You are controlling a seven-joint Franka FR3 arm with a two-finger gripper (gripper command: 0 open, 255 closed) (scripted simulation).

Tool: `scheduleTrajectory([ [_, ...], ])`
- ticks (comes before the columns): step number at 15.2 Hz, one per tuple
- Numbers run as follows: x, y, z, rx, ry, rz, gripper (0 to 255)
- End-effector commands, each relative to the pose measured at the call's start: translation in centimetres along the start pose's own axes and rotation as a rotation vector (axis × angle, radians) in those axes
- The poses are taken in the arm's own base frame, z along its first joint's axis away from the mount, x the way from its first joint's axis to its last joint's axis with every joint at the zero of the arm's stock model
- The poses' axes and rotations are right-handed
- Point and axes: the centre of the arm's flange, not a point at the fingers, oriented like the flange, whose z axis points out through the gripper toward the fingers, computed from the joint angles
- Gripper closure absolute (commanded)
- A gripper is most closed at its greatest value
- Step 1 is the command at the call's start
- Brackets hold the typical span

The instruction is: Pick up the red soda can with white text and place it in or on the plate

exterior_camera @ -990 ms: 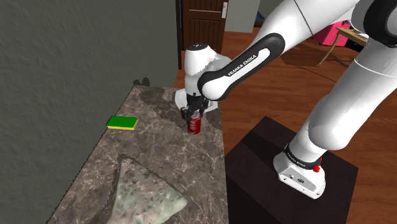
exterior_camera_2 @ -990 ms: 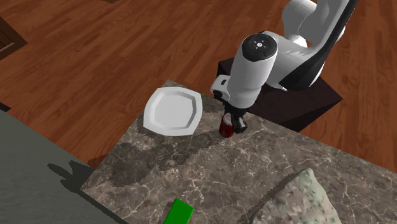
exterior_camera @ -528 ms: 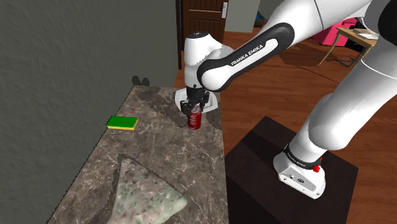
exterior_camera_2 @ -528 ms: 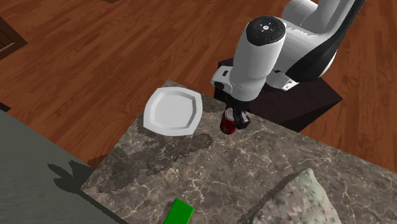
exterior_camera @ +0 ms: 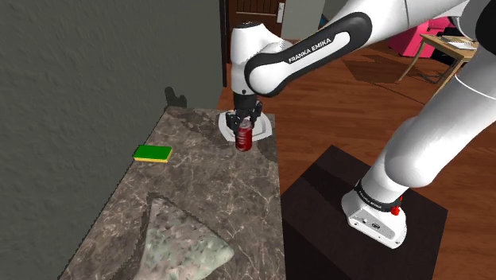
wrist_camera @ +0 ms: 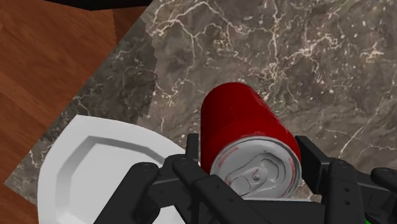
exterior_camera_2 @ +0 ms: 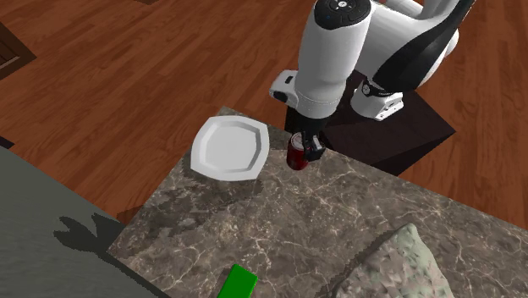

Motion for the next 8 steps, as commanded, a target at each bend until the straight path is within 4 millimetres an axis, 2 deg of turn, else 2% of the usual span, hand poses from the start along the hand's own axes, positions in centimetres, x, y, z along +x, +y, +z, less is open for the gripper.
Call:
scheduleTrajectory([
  [1, 1.8, 1.8, -0.3, 0.0, 0.0, 0.0, 255],
  [8, 8.7, 7.8, -1.4, 0.0, 0.0, 0.0, 255],
])
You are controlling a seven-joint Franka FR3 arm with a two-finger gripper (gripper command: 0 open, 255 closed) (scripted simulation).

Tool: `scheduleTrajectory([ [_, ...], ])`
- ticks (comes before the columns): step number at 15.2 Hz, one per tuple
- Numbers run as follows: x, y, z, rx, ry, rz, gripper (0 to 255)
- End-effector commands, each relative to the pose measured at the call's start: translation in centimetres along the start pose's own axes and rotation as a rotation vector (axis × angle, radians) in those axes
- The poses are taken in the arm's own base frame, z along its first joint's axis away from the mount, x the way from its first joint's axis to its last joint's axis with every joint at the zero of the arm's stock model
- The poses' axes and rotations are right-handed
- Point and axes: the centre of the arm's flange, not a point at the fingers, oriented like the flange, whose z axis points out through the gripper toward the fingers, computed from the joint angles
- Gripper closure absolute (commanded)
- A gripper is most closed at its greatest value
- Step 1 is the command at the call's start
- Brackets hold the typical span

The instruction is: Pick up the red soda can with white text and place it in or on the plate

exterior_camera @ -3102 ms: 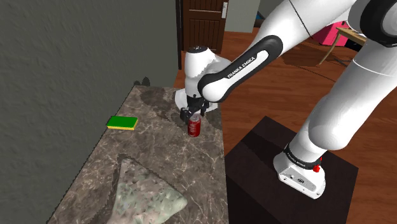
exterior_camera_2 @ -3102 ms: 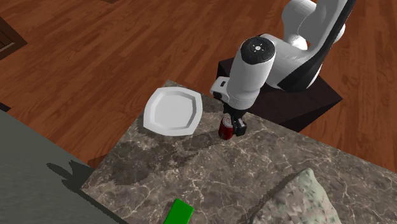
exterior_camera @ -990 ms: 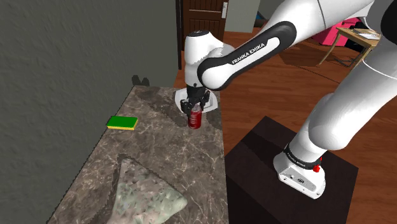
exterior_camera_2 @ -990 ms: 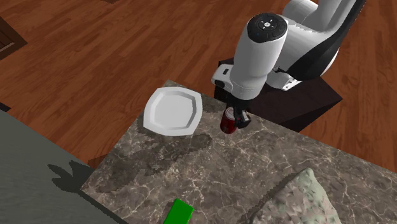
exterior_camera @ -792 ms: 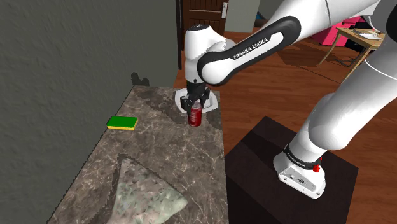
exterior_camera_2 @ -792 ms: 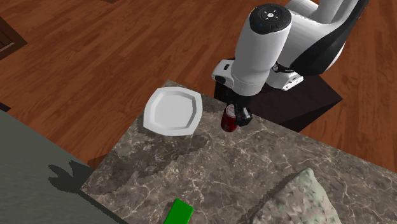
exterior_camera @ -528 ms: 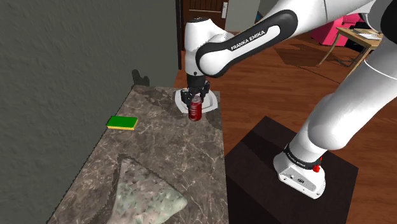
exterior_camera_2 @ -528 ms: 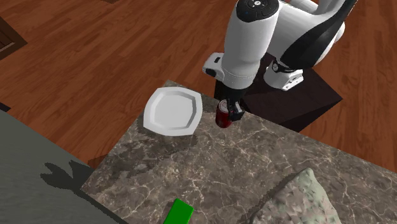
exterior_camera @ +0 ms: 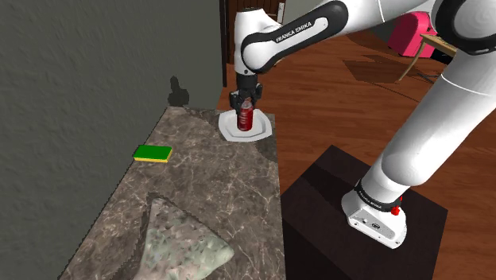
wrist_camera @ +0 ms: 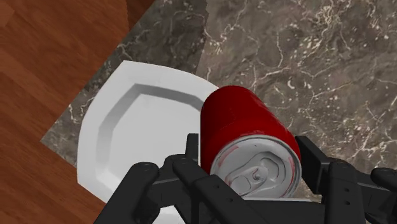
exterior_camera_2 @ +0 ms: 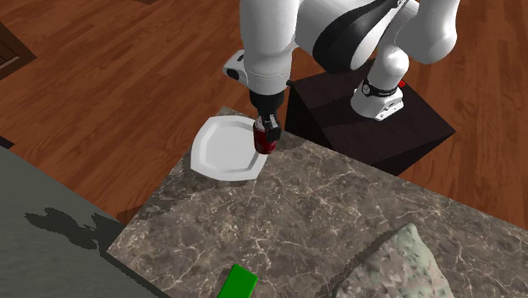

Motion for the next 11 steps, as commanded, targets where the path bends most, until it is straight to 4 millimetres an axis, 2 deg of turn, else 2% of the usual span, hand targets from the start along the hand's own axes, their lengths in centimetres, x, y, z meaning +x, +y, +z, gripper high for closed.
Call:
scheduleTrajectory([
  [1, 2.1, 1.8, -0.3, -0.001, 0.0, -0.001, 255],
  [9, 10.0, 8.7, -1.6, -0.001, 0.0, -0.001, 255],
  [11, 10.0, 8.7, -1.1, -0.001, 0.0, -0.001, 255],
])
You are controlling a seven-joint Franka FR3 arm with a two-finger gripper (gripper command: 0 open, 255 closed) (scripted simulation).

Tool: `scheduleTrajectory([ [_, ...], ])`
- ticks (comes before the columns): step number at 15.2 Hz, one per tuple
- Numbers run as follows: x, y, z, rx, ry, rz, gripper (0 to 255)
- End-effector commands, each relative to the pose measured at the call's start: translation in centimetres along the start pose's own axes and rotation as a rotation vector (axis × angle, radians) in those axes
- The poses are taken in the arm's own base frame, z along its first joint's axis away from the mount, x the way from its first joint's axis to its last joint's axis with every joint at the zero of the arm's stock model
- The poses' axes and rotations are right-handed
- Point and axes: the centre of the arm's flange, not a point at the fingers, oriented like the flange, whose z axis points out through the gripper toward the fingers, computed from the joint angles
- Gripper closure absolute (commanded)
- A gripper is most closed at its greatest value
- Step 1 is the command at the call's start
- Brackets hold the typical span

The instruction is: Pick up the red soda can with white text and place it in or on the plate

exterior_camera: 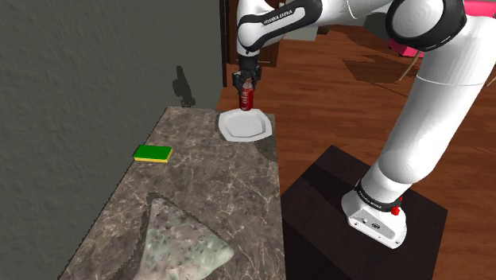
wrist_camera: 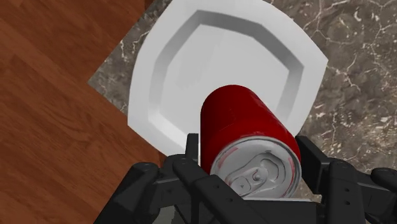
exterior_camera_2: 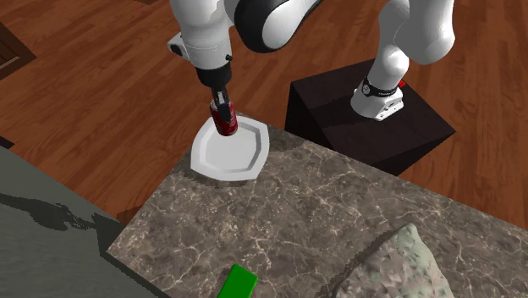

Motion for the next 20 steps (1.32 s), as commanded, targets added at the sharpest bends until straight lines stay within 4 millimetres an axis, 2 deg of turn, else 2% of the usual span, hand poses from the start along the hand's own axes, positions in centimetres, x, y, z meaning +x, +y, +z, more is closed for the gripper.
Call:
scheduleTrajectory([
  [1, 0.2, 0.2, 0.8, 0.0, 0.0, -0.001, 255],
  [18, 0.2, 0.1, 10.1, 0.0, 0.0, -0.001, 255],
  [20, 0.2, 0.1, 10.1, 0.0, 0.0, -0.001, 255],
])
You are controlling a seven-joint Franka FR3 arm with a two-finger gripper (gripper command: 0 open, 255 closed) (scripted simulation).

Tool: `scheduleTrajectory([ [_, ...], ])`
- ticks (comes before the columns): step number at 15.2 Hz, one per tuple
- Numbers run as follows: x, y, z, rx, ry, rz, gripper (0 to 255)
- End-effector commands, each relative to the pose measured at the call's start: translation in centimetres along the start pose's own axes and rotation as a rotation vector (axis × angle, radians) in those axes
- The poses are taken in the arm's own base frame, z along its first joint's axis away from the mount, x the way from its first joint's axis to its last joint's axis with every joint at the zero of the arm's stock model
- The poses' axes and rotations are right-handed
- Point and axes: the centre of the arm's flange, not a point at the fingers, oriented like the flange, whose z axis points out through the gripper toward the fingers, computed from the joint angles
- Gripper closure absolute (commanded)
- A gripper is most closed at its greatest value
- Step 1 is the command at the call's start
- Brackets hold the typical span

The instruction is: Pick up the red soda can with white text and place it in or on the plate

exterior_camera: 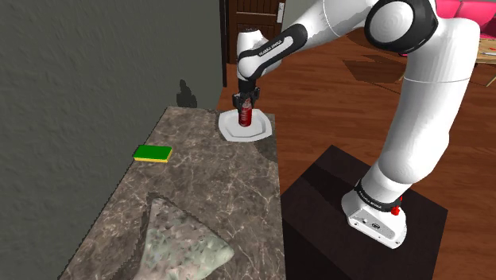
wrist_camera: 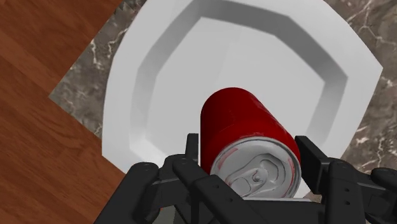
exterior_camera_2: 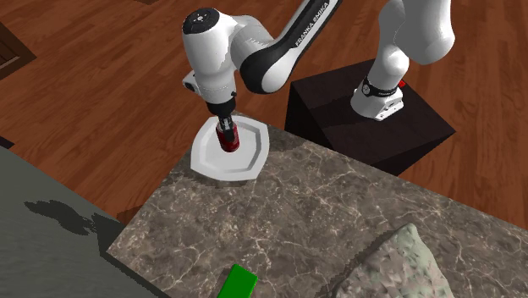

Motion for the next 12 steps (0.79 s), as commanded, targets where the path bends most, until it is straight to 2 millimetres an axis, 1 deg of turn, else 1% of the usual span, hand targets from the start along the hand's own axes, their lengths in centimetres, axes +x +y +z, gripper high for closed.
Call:
scheduleTrajectory([
  [1, 0.04, 0.01, 0.15, 0.0, 0.001, 0.0, 255],
  [6, 0.04, 0.01, 0.15, 0.0, 0.001, 0.0, 255],
  [7, 0.04, 0.0, 0.15, 0.0, 0.001, 0.0, 0],
  [12, 0.04, 0.01, 0.15, 0.0, 0.001, 0.0, 0],
])
